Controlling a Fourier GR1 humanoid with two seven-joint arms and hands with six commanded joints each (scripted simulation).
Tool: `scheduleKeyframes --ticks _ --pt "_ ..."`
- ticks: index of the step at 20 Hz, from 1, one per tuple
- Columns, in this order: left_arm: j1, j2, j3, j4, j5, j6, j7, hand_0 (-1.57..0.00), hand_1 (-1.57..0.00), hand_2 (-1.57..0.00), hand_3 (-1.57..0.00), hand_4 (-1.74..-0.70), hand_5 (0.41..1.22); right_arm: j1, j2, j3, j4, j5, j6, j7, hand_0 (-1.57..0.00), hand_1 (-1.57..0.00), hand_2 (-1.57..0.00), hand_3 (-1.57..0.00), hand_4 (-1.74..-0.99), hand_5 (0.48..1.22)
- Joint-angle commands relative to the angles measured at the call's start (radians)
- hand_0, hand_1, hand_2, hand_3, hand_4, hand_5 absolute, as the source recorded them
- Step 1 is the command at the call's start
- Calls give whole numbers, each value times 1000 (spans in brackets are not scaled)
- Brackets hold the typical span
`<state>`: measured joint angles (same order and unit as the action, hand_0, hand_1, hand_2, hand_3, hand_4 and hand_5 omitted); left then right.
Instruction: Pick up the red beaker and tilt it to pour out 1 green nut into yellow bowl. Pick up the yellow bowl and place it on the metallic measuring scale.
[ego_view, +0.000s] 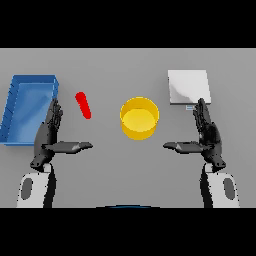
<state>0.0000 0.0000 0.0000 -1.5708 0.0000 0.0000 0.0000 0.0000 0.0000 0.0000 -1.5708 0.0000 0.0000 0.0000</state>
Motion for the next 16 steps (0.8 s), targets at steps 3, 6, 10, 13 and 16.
scheduleKeyframes --ticks 3,6,10,13,16 --pt "11 -1 -4 -8 0 -1 -6 1 1 1 1 -1141 660 5 -4 -2 -3 -3 2 -3 1 1 1 1 -1071 578" --pt "23 -5 -10 -23 -3 1 -9 1 1 1 1 -1141 660 13 -5 0 -16 -6 5 -6 1 1 1 1 -1071 578" --pt "137 65 -112 -203 -123 -21 4 1 1 1 1 -1142 662 104 -79 110 -123 253 -59 -117 1 1 1 1 -1064 577" --pt "149 69 -134 -220 -138 -31 55 1 1 1 1 -1138 655 92 -86 115 -139 248 -43 -80 1 1 1 1 -1103 592" --pt "120 77 -124 -192 -135 -37 87 1 1 1 1 -1137 649 104 -86 120 -150 238 -29 -103 1 1 1 1 -1147 614"
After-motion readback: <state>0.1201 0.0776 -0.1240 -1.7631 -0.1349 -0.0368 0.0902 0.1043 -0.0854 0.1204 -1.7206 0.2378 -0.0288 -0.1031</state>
